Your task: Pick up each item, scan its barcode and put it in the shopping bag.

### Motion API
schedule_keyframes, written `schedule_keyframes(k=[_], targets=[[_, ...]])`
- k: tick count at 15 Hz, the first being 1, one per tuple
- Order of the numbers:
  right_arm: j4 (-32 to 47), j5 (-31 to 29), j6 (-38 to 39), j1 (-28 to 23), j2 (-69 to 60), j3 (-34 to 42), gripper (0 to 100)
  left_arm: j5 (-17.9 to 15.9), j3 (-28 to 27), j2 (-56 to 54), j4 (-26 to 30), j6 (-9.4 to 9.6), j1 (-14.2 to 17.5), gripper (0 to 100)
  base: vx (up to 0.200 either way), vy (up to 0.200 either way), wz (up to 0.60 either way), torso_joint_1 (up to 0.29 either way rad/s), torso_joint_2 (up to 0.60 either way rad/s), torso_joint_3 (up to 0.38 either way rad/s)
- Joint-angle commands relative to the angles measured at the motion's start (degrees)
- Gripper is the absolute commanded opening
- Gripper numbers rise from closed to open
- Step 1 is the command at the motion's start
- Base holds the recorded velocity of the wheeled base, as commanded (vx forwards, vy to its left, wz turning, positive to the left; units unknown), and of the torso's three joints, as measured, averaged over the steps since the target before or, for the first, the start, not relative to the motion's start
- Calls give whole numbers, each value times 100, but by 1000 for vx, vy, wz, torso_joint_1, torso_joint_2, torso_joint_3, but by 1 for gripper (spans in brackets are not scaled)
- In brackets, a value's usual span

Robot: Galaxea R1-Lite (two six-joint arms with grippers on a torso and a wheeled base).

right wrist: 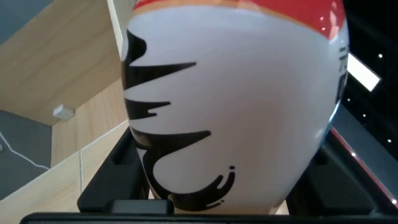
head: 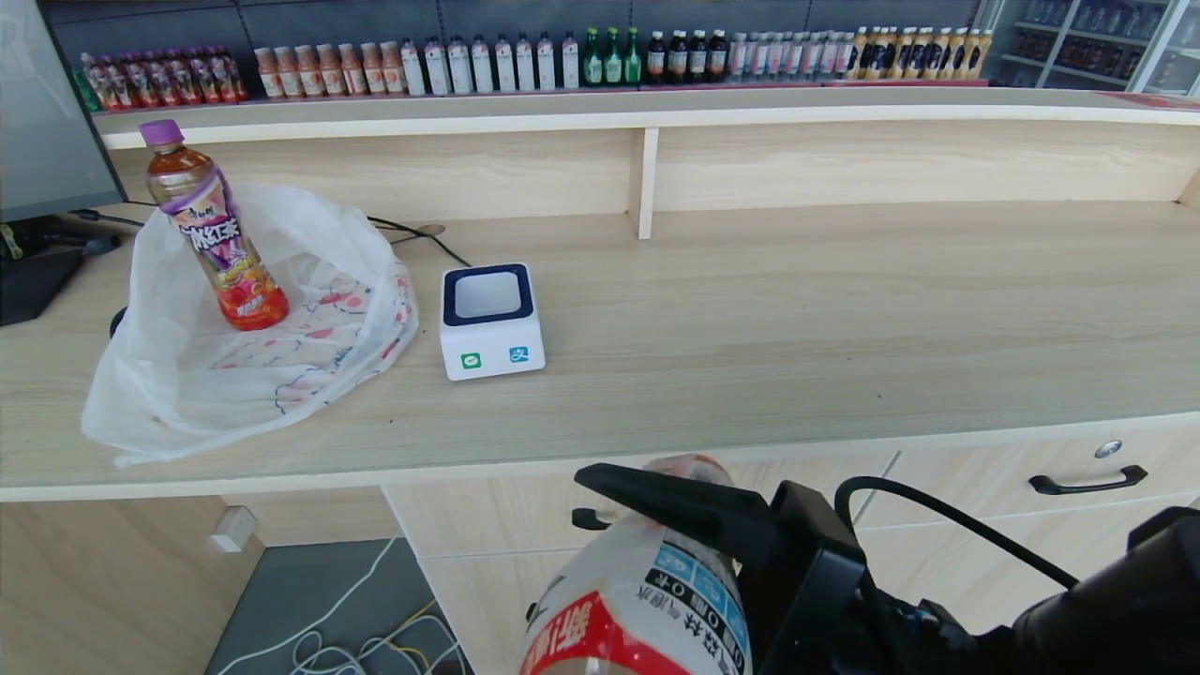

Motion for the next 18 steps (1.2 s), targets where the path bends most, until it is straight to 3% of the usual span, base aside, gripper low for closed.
schedule_keyframes(k=[1,7,10,13,16,18], targets=[[-6,3,396,141,181,7,0,1,0,-2,-2,-1,1,100,0,0,0,0,0,0],[-6,-41,2145,300,120,-10,0,1,0,-2,-2,-1,1,100,0,0,0,0,0,0],[-6,-1069,3727,291,76,-239,0,1,0,-2,-2,-1,1,100,0,0,0,0,0,0],[-6,-1772,4571,168,58,-441,0,1,0,-2,-2,-1,1,100,0,0,0,0,0,0],[-6,-2502,5423,-553,-30,-476,0,1,0,-2,-2,-1,1,100,0,0,0,0,0,0],[-6,-2554,5652,-1546,-3,-617,0,1,0,-2,-2,-1,1,100,0,0,0,0,0,0]])
